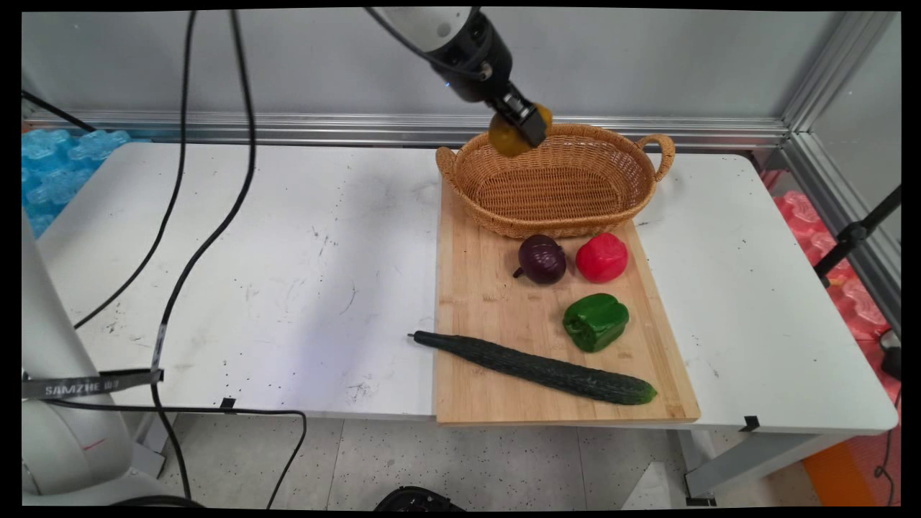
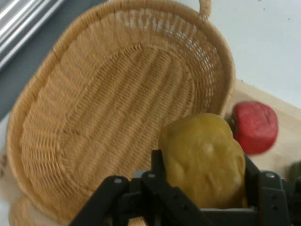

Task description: Place the picked object on the cutting board

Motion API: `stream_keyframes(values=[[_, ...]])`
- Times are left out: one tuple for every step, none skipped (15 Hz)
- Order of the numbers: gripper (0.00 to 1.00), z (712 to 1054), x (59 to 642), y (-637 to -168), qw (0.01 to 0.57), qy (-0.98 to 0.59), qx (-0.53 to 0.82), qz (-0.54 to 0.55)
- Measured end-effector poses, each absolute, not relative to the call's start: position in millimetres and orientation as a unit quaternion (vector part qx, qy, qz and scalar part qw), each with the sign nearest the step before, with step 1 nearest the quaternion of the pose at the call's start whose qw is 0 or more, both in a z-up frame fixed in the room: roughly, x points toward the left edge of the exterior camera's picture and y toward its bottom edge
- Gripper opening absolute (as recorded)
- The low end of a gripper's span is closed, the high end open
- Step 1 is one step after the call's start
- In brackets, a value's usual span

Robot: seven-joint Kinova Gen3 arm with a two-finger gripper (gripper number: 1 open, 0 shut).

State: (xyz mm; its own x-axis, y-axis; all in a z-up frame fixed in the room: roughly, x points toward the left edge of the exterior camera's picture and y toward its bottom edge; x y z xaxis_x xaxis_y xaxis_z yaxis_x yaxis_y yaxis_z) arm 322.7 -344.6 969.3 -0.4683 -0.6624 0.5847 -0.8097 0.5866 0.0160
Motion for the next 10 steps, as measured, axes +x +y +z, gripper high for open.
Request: stream_keyframes(values=[[0.00, 969, 323, -337, 0.275, -0.846, 0.438, 0.131], [0.00, 968, 322, -327, 0.271, -0.845, 0.443, 0.129], [0.00, 967, 322, -321, 0.269, -0.844, 0.446, 0.128], [0.00, 965, 322, -311, 0.265, -0.843, 0.451, 0.127], [0.00, 962, 321, -301, 0.261, -0.843, 0.455, 0.125], [0.00, 957, 320, -292, 0.257, -0.843, 0.457, 0.124], [0.00, 953, 319, -284, 0.253, -0.843, 0.459, 0.122], [0.00, 949, 319, -280, 0.251, -0.843, 0.460, 0.121], [0.00, 944, 318, -274, 0.247, -0.844, 0.461, 0.120], [0.00, 940, 318, -270, 0.245, -0.844, 0.462, 0.120]])
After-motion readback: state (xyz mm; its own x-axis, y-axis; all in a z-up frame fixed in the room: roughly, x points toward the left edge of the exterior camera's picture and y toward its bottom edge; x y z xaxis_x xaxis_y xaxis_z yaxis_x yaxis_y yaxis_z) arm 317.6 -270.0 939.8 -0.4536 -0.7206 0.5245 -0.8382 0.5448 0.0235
